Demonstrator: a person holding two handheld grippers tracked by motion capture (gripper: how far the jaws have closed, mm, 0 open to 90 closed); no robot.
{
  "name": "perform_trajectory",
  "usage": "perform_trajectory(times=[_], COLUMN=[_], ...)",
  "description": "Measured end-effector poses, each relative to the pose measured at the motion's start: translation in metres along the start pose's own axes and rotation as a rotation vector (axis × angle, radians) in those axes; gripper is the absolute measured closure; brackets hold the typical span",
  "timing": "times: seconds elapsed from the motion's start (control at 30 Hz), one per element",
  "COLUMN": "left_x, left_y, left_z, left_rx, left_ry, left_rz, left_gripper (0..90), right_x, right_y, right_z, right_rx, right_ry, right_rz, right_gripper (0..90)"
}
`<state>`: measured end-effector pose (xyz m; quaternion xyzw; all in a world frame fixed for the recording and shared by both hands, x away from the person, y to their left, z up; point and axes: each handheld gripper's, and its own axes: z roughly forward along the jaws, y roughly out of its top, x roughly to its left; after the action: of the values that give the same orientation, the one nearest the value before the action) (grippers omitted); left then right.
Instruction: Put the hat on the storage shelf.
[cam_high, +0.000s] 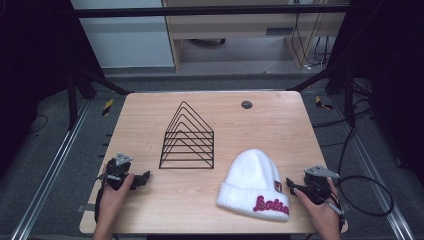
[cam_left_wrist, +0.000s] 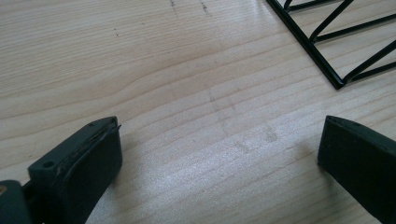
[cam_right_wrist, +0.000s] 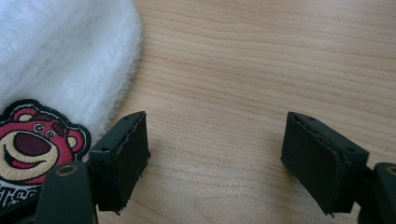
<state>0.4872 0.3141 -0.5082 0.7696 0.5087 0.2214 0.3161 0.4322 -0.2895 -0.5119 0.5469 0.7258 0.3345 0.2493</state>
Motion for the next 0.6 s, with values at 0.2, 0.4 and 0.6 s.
perform_trajectory(times=[0.2, 0.4, 0.6], left_x=[-0.001, -0.001, -0.001], left_y=[0.000, 0.000, 0.000], left_z=[0.000, 0.000, 0.000], left_rx=[0.001, 0.000, 0.001], left_ry=[0.005, 0.005, 0.005], left_rz=[-0.005, -0.005, -0.005], left_gripper=[0.0, 0.0, 0.0], right_x=[0.000, -0.004, 0.007], right_y=[0.001, 0.023, 0.074], right_z=[0.001, -0.001, -0.005], right_rx=[0.009, 0.051, 0.087], right_ry=[0.017, 0.088, 0.108], right_rz=[-0.017, -0.026, -0.148], right_gripper=[17.1, 19.2, 15.2])
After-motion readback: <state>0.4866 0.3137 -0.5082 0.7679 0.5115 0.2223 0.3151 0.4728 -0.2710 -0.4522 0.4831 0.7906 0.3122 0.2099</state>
